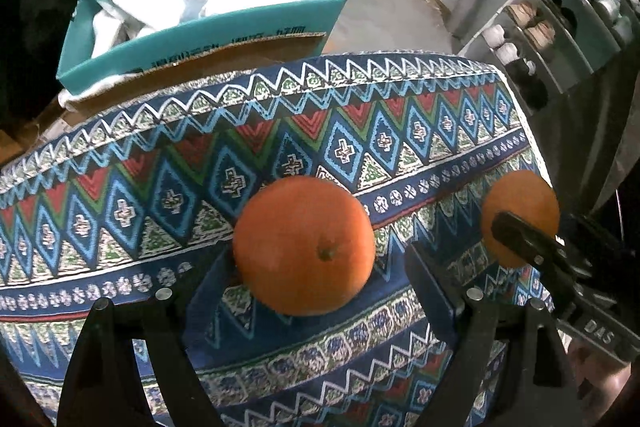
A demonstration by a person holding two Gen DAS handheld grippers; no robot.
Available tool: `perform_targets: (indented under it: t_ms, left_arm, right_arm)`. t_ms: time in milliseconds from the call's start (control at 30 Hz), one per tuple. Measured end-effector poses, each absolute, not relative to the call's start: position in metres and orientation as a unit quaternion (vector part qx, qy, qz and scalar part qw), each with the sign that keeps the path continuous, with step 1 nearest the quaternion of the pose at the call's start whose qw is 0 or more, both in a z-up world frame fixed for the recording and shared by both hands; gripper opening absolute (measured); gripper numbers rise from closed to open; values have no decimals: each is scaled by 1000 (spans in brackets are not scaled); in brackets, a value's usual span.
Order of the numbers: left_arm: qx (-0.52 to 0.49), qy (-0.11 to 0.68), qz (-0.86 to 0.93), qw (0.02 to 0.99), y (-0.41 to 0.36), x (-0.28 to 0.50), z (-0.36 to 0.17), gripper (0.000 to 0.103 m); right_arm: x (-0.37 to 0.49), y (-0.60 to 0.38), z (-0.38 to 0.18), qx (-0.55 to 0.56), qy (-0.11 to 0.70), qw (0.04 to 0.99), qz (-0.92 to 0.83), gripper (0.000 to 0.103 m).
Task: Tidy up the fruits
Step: 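Lift and carry both oranges over the glass plate with both tools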
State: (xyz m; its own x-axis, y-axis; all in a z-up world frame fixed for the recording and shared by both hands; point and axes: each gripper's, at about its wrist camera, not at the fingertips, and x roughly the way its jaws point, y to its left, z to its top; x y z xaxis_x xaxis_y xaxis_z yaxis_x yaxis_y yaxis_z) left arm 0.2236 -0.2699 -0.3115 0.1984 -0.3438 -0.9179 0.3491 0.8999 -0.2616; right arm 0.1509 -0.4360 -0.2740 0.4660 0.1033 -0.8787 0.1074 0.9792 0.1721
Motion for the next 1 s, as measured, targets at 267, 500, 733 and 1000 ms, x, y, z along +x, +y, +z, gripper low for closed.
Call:
perform_targets:
  t_ms: [267,500,733,1000]
  left_arm:
    - [-12,593,-222,774,-266,226,-320,78]
    - [0,585,-225,779,-265,226,-318,70]
    - [4,581,-225,783,-258,214,-313,70]
    - [2,565,-221,795,-240,196,-291,69]
  right_arm:
    - [153,-432,-272,92,514,853,2,65]
    - [153,-428,-270,84,514,854,5,65]
    - [151,-423,-261,80,506,859,9,65]
    - [145,-418,-242,74,489,869,15,65]
